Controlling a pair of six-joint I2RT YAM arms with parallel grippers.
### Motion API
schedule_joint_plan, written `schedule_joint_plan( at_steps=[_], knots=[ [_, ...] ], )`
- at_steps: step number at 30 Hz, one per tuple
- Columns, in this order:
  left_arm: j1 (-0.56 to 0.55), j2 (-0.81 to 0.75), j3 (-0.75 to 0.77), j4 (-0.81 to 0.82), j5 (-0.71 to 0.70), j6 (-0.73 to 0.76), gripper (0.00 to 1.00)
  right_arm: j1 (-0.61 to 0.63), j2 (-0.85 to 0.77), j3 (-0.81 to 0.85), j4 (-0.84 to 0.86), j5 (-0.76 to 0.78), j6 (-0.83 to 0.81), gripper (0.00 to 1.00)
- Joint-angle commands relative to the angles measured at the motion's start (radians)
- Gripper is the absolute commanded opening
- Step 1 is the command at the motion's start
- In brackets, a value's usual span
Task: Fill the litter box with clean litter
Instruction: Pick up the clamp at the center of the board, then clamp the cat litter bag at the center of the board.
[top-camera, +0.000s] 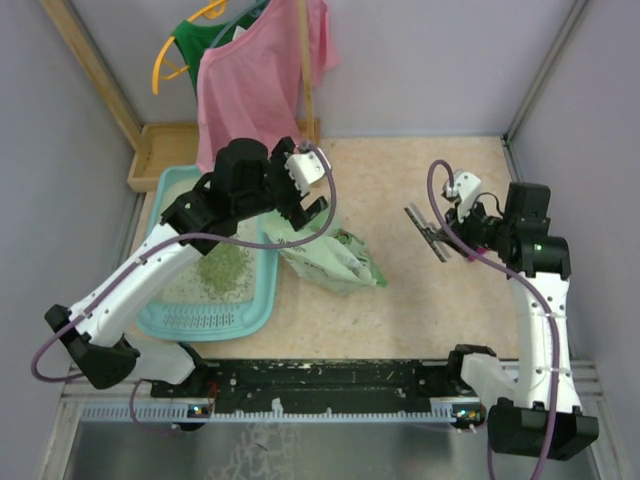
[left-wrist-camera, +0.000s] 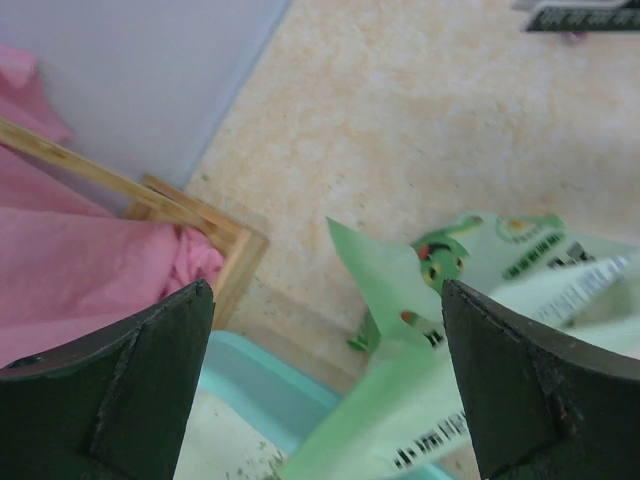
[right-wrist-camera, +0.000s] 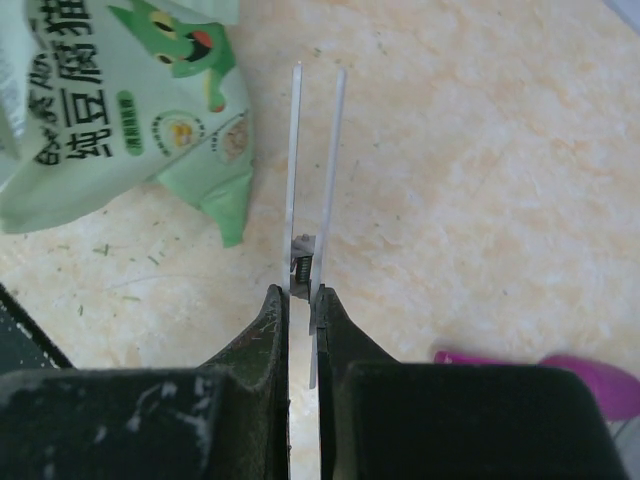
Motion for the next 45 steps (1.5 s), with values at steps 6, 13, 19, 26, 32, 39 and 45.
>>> schedule_joint_plan(
  at_steps=[6,13,19,26,32,39,45],
  knots=[
    [-0.02,-0.188,-0.145,-0.291,0.195,-0.033,1.0,-0.002,0.025,0.106,-0.105,-0.213,-0.125,0.0],
    [-0.138,-0.198,-0.216,-0.334,0.118,-0.009,0.99,-0.002,0.092,0.141,-0.099,-0.271,-0.078,0.0],
    [-0.252,-0.266,-0.379,-0.194,-0.165,0.072,0.99,-0.002,0.08,0.123,-0.098,-0.263,-0.071,0.0],
    [-0.284,-0.279,-0.535,0.086,-0.329,0.249,0.99,-0.003,0.07,0.085,-0.095,-0.251,-0.059,0.0],
    [-0.285,-0.223,-0.586,0.229,-0.306,0.283,1.0,-0.002,0.055,0.062,-0.096,-0.269,-0.062,0.0],
    [-0.284,-0.15,-0.605,0.28,-0.248,0.301,0.99,-0.002,0.051,0.06,-0.1,-0.281,-0.07,0.0],
    [-0.284,-0.119,-0.606,0.244,-0.2,0.276,0.99,-0.002,0.046,0.053,-0.087,-0.288,-0.063,0.0]
  ],
)
